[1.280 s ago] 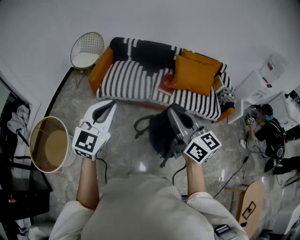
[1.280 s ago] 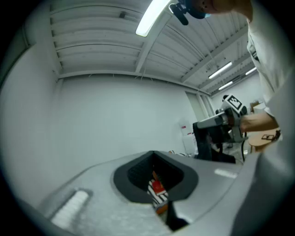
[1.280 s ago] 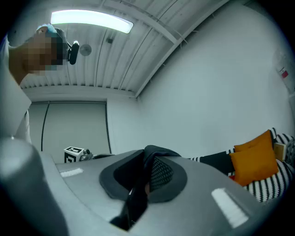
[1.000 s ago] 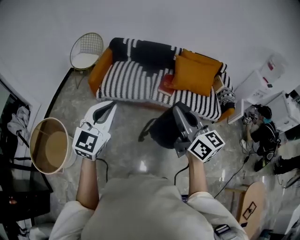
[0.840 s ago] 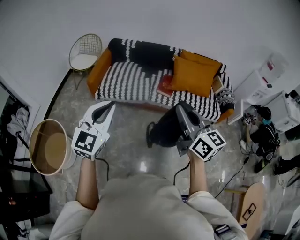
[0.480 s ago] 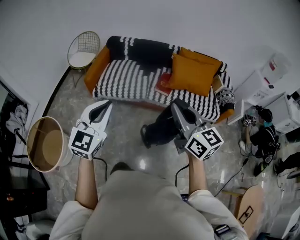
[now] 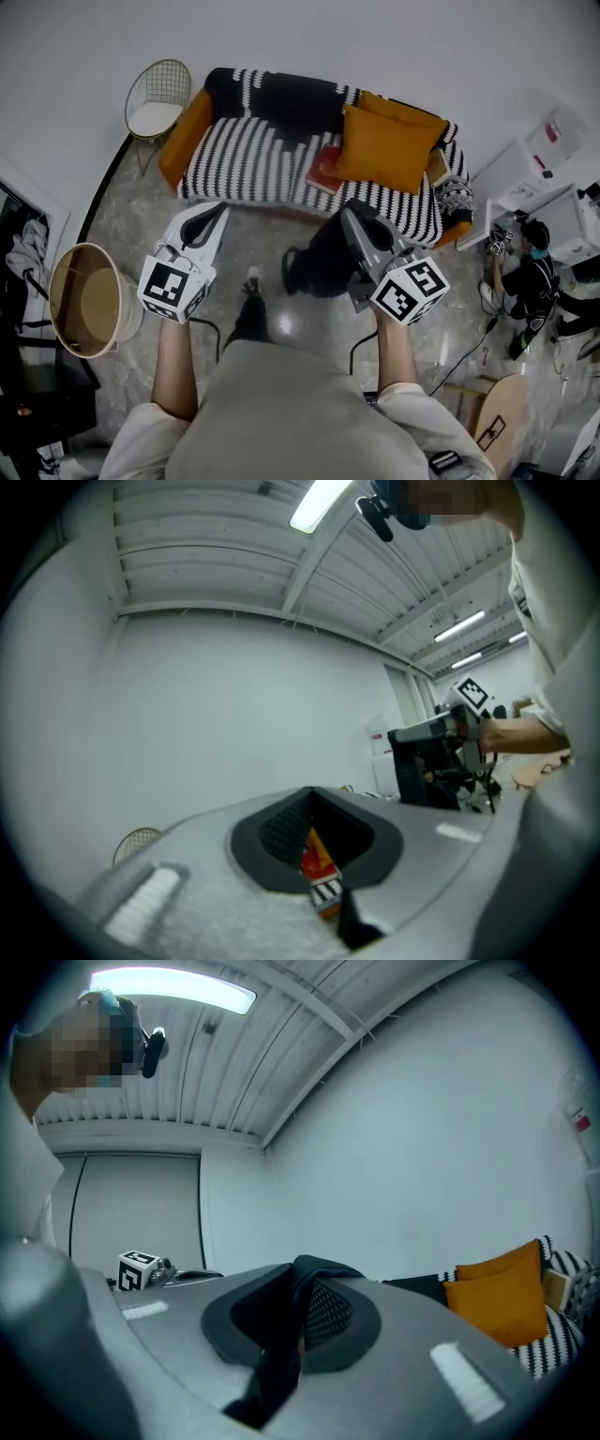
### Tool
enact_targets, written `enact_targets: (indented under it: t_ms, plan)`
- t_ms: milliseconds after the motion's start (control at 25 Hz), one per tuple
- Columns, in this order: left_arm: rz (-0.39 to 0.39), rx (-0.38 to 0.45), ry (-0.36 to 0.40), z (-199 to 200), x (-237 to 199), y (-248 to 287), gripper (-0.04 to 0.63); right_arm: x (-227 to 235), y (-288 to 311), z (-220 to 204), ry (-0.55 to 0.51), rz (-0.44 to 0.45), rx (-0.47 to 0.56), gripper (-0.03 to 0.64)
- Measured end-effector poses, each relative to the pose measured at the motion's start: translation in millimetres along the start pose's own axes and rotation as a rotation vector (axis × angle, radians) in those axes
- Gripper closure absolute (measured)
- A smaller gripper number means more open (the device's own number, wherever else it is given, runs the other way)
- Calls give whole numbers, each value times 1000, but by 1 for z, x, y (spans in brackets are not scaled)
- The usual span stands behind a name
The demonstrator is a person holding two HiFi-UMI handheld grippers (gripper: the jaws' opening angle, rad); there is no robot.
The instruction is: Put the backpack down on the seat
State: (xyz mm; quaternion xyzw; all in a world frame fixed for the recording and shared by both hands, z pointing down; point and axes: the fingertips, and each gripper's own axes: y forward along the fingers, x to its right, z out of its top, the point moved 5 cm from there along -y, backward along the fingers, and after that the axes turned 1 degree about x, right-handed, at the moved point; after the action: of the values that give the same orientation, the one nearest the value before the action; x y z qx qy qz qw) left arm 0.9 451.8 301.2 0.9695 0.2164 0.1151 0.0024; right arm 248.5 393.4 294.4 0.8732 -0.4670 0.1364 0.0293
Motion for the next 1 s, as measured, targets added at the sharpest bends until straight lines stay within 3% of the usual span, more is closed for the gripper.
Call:
enact_targets:
  t_ms: [400,1000]
  plan:
    - [-88,-27,42,-28,-130,122,592,74,125,19,-18,-80,-7,592]
    - [-112,-25,7,-47,-286,245,592,172,293,39,15,-130,4,591]
